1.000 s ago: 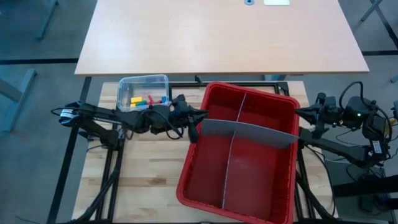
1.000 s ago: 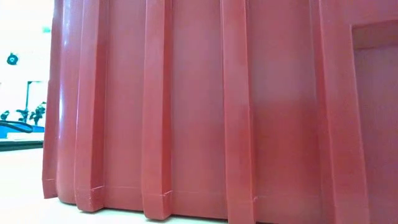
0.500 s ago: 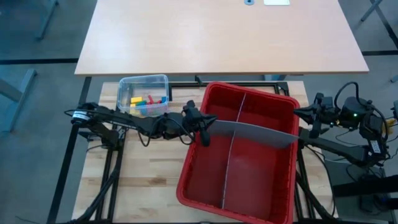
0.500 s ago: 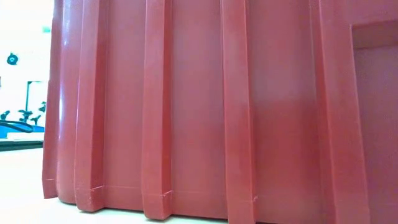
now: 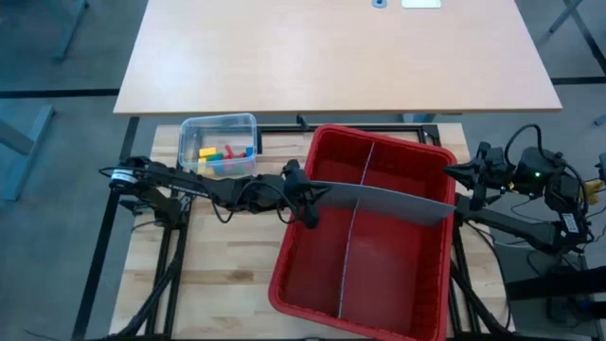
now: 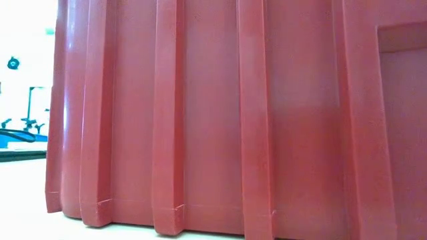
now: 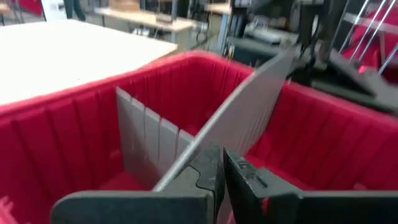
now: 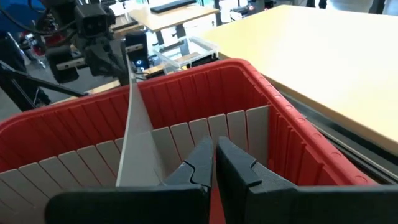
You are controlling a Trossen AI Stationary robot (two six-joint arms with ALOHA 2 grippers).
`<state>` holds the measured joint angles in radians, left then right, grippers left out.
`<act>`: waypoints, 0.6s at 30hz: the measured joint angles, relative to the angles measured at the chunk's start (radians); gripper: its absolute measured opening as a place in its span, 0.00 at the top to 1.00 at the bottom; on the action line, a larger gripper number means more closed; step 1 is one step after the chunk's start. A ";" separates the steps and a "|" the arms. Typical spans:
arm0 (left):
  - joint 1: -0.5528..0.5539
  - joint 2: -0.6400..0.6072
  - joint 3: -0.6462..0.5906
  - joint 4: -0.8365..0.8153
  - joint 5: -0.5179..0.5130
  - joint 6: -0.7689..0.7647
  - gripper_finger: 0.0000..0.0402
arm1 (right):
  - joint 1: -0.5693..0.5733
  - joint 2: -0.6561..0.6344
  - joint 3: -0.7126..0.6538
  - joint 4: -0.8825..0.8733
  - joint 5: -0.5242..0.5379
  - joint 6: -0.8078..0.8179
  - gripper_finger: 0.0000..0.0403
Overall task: Sort blocks
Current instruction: Insert the bin divider into the red bin
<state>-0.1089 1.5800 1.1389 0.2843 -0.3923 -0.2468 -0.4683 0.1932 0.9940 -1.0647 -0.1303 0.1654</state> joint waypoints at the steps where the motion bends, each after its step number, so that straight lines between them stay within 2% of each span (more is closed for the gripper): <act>1: 0.000 -0.001 0.000 0.037 0.000 0.010 1.00 | 0.000 0.000 0.000 0.000 0.000 0.002 1.00; 6: -0.002 -0.009 0.000 0.205 -0.001 0.085 1.00 | 0.000 0.000 0.000 0.000 0.000 0.008 1.00; 12: -0.002 -0.007 0.000 0.118 -0.004 0.076 1.00 | 0.000 0.000 0.000 0.000 0.000 0.008 1.00; 18: 0.001 -0.007 0.000 0.143 -0.036 0.078 1.00 | 0.001 0.004 0.000 0.000 -0.016 0.011 1.00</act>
<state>-0.1078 1.5734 1.1385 0.4271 -0.4286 -0.1692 -0.4677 0.1976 0.9936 -1.0645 -0.1461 0.1761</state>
